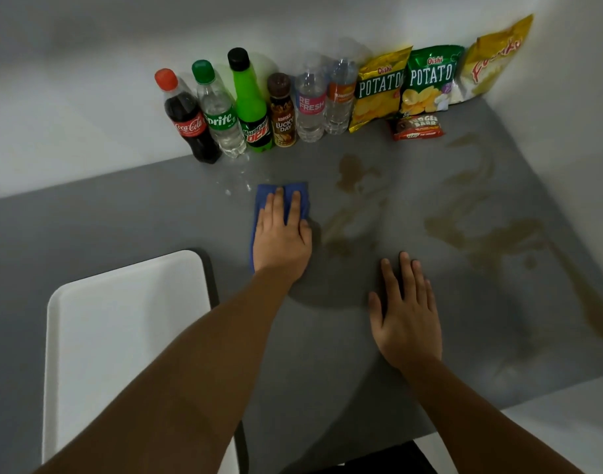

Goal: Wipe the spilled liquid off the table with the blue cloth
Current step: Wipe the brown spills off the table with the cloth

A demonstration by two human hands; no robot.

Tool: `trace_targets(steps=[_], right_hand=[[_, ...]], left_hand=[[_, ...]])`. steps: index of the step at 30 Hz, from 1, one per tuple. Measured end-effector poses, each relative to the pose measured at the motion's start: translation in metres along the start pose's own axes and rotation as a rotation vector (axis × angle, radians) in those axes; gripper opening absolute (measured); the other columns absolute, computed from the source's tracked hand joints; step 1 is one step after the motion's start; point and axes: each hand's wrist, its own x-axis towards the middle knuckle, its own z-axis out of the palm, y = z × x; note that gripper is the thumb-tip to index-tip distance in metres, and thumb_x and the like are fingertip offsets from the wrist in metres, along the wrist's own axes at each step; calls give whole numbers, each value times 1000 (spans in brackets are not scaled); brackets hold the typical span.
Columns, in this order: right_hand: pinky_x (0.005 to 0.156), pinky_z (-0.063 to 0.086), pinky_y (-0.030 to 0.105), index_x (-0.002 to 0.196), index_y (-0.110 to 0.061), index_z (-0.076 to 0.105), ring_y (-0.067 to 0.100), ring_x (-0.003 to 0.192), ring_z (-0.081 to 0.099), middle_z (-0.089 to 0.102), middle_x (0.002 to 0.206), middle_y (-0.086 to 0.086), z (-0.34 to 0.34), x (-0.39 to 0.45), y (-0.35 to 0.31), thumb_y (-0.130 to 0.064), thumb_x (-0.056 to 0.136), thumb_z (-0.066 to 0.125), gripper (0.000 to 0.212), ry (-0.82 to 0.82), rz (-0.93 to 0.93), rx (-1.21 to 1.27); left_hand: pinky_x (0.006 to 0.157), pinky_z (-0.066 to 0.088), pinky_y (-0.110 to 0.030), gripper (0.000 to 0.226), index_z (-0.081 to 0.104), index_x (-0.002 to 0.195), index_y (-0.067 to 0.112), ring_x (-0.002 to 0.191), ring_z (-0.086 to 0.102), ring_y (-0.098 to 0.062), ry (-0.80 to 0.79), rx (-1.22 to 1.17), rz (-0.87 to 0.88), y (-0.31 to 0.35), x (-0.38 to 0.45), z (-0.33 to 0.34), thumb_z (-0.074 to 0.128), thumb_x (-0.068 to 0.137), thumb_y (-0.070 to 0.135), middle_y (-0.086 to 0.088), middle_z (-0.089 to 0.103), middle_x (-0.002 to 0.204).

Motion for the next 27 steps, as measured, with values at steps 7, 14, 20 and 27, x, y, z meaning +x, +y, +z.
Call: trace_targets(steps=[7,14,20,27], right_hand=[[128,17,46,163,-26,21,24,160,0,4,173,5,-1,1,1,-57,105,23,66,-8,3,7],[128,16,44,163,-25,23,25,160,4,10,173,7,4,1,1,-56,104,28,66,29,2,29],[128,15,44,162,-24,25,27,160,6,13,172,9,4,2,0,-52,105,30,64,25,0,22],[127,18,46,161,-23,29,29,159,10,15,171,10,0,2,-2,-52,104,29,64,5,13,11]], left_hand=[[127,10,-40,59,16,162,27,156,11,-24,10,6,-37,-29,-61,-4,28,105,38,-8,17,168],[125,14,-44,58,24,161,22,152,19,-35,66,35,-177,-65,-10,-24,35,105,34,-12,19,167],[126,10,-44,61,19,161,24,153,14,-33,30,31,-158,-65,51,-21,31,103,38,-10,15,168],[127,5,-40,63,13,162,25,155,9,-28,-22,53,-46,-21,66,-3,24,102,40,-10,12,169]])
